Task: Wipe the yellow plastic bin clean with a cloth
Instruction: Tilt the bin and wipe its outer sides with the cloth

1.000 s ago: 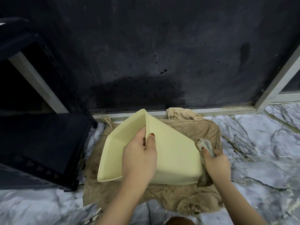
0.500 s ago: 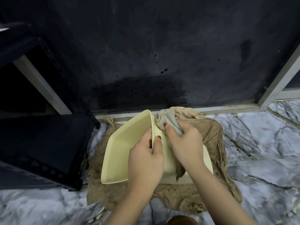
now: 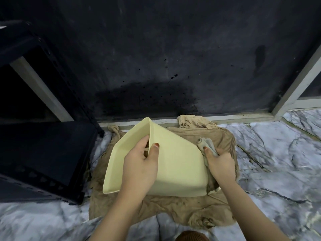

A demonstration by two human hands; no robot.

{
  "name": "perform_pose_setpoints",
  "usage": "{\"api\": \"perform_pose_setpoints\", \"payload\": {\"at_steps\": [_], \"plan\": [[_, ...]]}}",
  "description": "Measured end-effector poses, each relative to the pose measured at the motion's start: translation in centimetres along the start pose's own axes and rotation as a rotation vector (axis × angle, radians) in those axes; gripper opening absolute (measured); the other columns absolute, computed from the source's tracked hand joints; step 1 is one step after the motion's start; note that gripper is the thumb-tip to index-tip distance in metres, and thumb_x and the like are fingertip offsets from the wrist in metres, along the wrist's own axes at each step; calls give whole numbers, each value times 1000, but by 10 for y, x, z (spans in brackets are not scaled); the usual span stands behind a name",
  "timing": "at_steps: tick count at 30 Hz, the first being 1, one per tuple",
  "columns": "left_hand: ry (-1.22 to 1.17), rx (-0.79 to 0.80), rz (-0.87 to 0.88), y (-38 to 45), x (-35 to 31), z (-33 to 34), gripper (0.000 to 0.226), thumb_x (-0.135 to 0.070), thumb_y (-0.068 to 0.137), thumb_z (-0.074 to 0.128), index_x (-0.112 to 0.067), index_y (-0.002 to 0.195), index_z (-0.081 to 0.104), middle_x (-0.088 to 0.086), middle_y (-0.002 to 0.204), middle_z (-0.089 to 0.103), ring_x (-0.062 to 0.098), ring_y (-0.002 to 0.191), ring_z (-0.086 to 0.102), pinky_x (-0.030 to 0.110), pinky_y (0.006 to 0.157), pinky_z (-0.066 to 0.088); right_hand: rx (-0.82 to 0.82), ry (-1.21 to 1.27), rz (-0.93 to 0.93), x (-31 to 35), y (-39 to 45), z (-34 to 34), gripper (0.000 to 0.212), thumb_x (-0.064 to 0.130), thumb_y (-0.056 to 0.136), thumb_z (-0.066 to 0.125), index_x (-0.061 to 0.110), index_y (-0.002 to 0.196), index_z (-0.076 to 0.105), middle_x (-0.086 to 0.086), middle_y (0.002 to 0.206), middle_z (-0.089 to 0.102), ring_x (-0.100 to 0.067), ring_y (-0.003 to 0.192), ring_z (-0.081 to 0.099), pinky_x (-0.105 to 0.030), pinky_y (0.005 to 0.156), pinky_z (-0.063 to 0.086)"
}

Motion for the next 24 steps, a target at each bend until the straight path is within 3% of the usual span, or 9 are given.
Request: {"api": "perform_pose_setpoints", "payload": {"at_steps": [4, 6, 8, 11, 13, 16, 18, 21, 24], "plan": [[-76, 159, -16, 1, -5, 5, 31, -12, 93, 49, -31, 117, 52, -26, 93, 61, -22, 76, 56, -4, 64, 39, -41, 0, 30, -20, 1, -7, 48, 43, 85, 56, 5, 113, 62, -19, 97, 67, -34, 85, 58, -38, 74, 47], [-115, 272, -49, 2, -6, 8, 41, -7, 93, 47, -33, 125, 47, -27, 106, 61, -17, 92, 57, 1, 75, 42, -69, 22, 21, -28, -5, -10, 45, 41, 86, 55, 6, 112, 62, -19, 99, 67, -37, 90, 59, -42, 79, 49], [-157, 338, -91, 1, -6, 6, 46, 2, 91, 44, -31, 122, 53, -20, 105, 68, 0, 98, 63, 16, 83, 46, -106, 49, 8, -35, -18, -13, 42, 39, 87, 54, 8, 114, 62, -19, 104, 67, -40, 102, 58, -44, 86, 48], [-242, 275, -185, 3, -10, 1, 40, 4, 88, 45, -27, 104, 65, -12, 87, 75, 12, 83, 67, 30, 76, 48, -164, 88, -25, -47, -43, -17, 43, 35, 88, 55, 5, 119, 61, -22, 115, 64, -39, 109, 55, -44, 91, 45], [-283, 156, -234, 3, -13, -2, 26, -15, 91, 53, -21, 113, 65, -12, 98, 69, 12, 90, 60, 28, 81, 42, -197, 139, -9, -54, -59, -18, 48, 36, 86, 59, 2, 119, 60, -24, 118, 62, -38, 114, 54, -44, 95, 42], [-174, 21, -206, 5, -6, -8, 46, -40, 89, 55, -15, 128, 56, -17, 120, 53, 5, 103, 45, 24, 88, 31, -233, 174, 3, -56, -75, -20, 49, 32, 82, 67, 0, 118, 61, -25, 117, 61, -38, 116, 52, -42, 96, 38], [-148, -26, -182, 5, -2, -11, 45, -40, 89, 55, -14, 126, 59, -15, 110, 63, 4, 92, 53, 22, 79, 38, -241, 199, -44, -50, -83, -18, 56, 41, 72, 66, 2, 113, 65, -21, 110, 63, -36, 111, 54, -38, 90, 39], [-110, -69, -130, 4, 0, -14, 38, -33, 90, 56, -17, 124, 61, -22, 79, 59, -6, 72, 51, 16, 65, 40, -260, 222, -171, -27, -94, -15, 68, 56, 61, 54, 4, 103, 70, -15, 94, 64, -32, 95, 59, -27, 77, 35], [-81, -75, -44, 1, -7, -13, 37, -29, 89, 57, -22, 126, 58, -14, 66, 54, -1, 61, 48, 18, 62, 39, -276, 244, -319, 6, -99, -15, 62, 54, 65, 49, 5, 95, 71, -5, 81, 60, -25, 82, 58, -18, 70, 33]]}}
Point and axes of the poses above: each hand's wrist, its own y-axis towards the middle knuckle, its own z-axis out of the palm, x = y × z, the point moved 5 cm from there along y, towards the middle knuckle
